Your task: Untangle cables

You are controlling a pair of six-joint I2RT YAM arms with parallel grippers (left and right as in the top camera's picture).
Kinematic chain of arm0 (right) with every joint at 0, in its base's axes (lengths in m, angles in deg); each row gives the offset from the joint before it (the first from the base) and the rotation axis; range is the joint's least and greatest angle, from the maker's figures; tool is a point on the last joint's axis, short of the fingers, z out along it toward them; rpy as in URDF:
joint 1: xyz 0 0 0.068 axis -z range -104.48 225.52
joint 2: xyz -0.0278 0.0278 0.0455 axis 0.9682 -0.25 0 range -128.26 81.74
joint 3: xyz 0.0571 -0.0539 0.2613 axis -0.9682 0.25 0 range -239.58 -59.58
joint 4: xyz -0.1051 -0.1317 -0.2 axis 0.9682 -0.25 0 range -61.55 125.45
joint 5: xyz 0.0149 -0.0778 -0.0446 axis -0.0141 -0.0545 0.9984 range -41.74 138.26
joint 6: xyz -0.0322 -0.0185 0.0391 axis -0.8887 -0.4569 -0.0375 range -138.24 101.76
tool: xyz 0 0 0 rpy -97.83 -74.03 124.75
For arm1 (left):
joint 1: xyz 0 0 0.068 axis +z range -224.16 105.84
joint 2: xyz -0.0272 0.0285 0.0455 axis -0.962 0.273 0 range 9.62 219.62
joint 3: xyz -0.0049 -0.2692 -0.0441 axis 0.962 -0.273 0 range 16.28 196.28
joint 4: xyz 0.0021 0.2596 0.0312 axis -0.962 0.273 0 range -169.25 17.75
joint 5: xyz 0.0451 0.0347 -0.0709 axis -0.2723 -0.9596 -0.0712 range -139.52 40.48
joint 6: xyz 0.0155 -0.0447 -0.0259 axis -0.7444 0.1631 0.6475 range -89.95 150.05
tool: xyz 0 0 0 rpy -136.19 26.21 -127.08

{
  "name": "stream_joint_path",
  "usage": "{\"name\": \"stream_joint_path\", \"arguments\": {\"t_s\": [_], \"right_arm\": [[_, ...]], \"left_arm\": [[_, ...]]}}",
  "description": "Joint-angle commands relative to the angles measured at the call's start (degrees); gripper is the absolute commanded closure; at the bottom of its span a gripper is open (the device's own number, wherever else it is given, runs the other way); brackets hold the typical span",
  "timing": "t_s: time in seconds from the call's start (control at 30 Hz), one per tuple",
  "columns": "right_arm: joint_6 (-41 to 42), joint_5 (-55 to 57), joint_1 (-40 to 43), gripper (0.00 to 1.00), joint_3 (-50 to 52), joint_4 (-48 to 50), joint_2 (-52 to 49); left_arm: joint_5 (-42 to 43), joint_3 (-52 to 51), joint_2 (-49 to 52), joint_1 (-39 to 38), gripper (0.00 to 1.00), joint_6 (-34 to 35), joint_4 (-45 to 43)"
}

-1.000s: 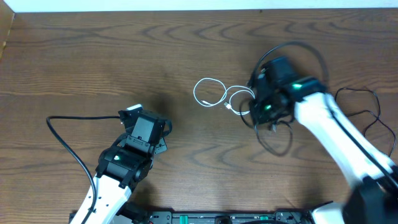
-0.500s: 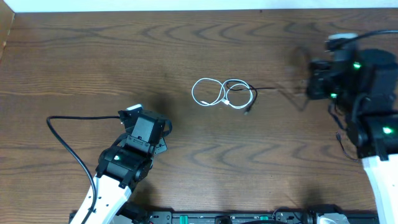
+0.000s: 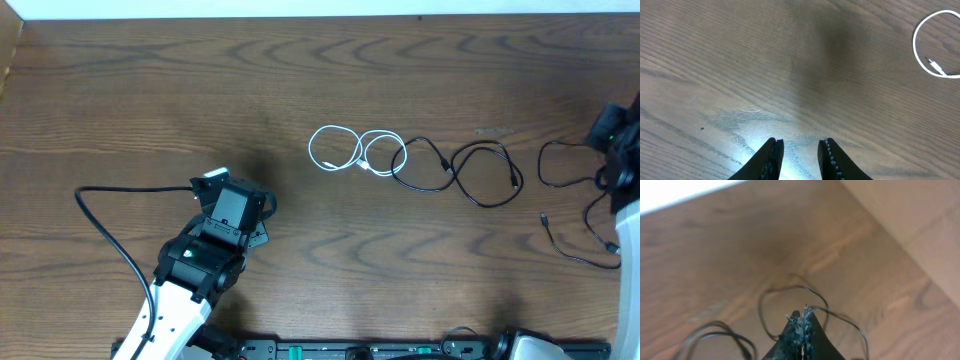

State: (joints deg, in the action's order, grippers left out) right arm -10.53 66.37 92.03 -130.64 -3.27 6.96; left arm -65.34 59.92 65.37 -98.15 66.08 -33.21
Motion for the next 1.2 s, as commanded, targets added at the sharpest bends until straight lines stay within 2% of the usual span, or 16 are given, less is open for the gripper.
{"name": "stream_joint_path", "arguments": {"t_s": [0.0, 0.13, 0.2, 0.3, 0.57, 0.87, 1.17], "right_arm": [[1.25, -5.81, 1.62, 0.93, -0.59, -1.25, -3.1], [1.25, -26.12, 1.03, 0.68, -0.59, -4.63, -6.45], [1.25, -34.91, 0.26, 0.6, -0.57, -6.95, -8.48], [1.25, -40.46, -1.6, 0.57, -0.44, -10.4, -11.61], [1.18, -38.36, -9.81, 0.5, -0.42, -12.7, -21.31], [1.22, -28.24, -18.56, 0.48, -0.42, -7.45, -31.06], [1.55, -22.03, -23.76, 0.49, -0.42, -4.94, -36.15]], "left_arm": [[-1.38, 0.46, 0.09, 0.31, 0.71, 0.31, 0.02], [-1.38, 0.46, 0.09, 0.31, 0.71, 0.31, -0.02], [-1.38, 0.46, 0.09, 0.31, 0.71, 0.31, 0.0], [-1.38, 0.46, 0.09, 0.31, 0.71, 0.31, 0.02], [-1.38, 0.46, 0.09, 0.31, 0.71, 0.31, 0.02], [-1.38, 0.46, 0.09, 0.31, 0.71, 0.31, 0.22], [-1.38, 0.46, 0.09, 0.31, 0.71, 0.31, 0.22]]}}
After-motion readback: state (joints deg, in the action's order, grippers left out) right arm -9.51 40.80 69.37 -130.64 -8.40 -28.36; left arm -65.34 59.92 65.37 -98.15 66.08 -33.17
